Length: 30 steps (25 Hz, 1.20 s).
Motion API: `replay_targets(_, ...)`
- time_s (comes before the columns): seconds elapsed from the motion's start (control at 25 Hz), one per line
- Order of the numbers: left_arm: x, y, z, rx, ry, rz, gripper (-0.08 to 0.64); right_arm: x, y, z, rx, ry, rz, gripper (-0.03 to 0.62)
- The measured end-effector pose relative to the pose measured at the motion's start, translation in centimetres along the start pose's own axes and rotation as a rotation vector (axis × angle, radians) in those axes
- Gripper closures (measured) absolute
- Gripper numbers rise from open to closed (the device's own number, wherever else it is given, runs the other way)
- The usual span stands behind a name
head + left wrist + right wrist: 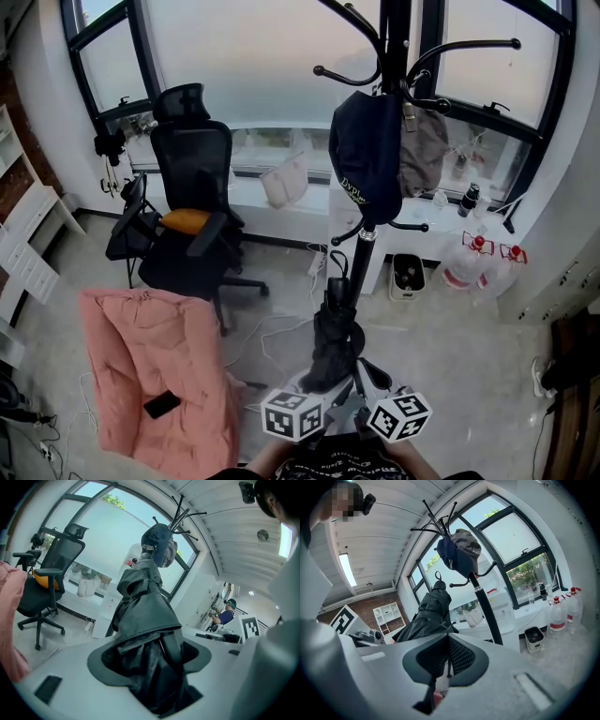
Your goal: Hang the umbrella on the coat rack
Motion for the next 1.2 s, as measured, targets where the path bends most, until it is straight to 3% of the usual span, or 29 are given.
replay_targets(0.44,-2.0,1.5,1.4,0.068,0.042,-0.004,0.275,-2.4,1.2,-2.0,-0.013,0.045,0.037,0.589)
replay_targets(1.2,-3.9,2.6,2.7,0.098,0.046,0.012,0.275,-4.2,1.7,-3.9,-0.110,0.066,0.033,0.589)
Point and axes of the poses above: the fingertips, and each gripper's own axes: x backward along the fingers, z to its left, y out of its top, the point moved 1 cm from there along x, backward along the fingers, and after that the axes turned 10 degrees about z, right-handed, at the moved point
